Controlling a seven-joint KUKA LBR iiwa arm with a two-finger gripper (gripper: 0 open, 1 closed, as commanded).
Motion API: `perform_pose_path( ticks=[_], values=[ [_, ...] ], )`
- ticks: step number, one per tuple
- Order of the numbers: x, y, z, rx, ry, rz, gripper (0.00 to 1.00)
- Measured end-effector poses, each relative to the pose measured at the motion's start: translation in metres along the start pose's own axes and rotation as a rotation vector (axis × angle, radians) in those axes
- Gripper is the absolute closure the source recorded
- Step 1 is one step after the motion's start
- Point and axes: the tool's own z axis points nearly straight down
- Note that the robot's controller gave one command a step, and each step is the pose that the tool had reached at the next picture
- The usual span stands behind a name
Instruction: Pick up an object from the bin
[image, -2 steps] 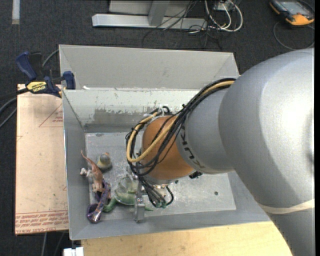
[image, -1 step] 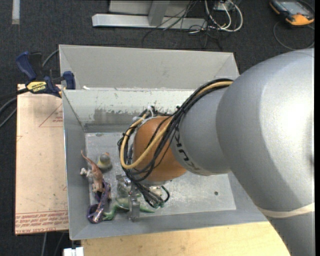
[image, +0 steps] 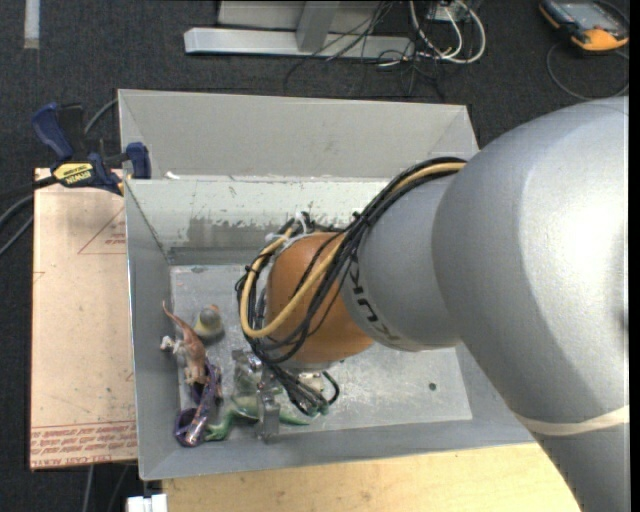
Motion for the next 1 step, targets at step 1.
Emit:
perform_pose_path(
  ticks=[1],
  values=[
    [-0.0077, -0.0324, 0.0008, -0.001, -0.004, -0.031, 1.0]
  ],
)
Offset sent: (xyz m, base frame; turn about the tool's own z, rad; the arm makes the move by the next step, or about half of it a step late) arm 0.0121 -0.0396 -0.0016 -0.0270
